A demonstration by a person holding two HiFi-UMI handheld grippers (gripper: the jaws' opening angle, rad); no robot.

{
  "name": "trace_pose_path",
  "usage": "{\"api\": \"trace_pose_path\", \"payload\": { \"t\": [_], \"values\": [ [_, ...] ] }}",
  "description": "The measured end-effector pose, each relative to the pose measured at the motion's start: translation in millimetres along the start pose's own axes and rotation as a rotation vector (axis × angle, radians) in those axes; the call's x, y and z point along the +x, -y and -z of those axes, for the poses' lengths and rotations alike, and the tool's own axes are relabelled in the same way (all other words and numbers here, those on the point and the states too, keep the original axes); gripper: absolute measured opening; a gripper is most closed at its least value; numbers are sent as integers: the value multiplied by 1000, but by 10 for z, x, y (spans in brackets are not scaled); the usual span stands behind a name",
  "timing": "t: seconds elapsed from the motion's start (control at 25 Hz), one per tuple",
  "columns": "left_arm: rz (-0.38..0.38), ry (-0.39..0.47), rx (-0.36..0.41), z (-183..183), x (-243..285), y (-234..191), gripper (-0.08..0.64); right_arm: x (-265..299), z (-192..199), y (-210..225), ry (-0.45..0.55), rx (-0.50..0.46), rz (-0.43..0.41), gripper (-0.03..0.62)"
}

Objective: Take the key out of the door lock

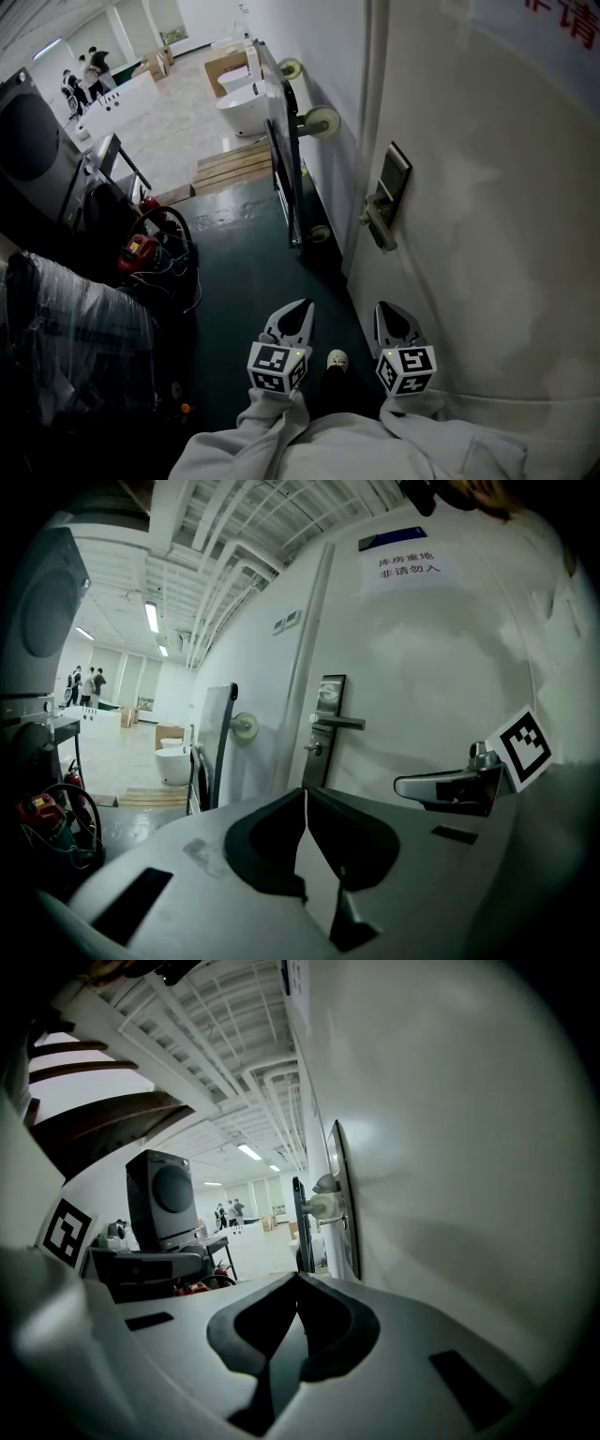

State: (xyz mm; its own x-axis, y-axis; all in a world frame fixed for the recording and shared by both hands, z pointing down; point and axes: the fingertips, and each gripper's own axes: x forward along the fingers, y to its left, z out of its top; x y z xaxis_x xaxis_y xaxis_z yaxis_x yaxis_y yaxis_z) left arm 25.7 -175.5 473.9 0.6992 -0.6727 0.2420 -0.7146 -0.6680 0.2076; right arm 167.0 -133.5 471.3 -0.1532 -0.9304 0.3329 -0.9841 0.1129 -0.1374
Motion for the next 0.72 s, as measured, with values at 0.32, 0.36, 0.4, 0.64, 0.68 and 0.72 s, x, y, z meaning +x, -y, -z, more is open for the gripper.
{"api": "trace_pose_path", "payload": {
  "t": [0.32,0.36,0.4,0.64,0.68,0.72],
  "values": [
    [17,-6,1,-77,314,-135,17,297,-128,158,12,20,18,52],
    [20,-7,2,-82,360,-148,17,335,-133,179,12,21,19,52],
    [23,-7,2,-87,411,-162,17,375,-136,204,13,22,20,52],
    [55,-15,-11,-82,680,-181,17,551,-146,335,14,25,28,52],
    [61,-13,-11,-86,716,-176,17,570,-143,349,13,26,30,52],
    [67,-12,-12,-88,748,-171,17,587,-136,359,11,27,31,52]
  ]
}}
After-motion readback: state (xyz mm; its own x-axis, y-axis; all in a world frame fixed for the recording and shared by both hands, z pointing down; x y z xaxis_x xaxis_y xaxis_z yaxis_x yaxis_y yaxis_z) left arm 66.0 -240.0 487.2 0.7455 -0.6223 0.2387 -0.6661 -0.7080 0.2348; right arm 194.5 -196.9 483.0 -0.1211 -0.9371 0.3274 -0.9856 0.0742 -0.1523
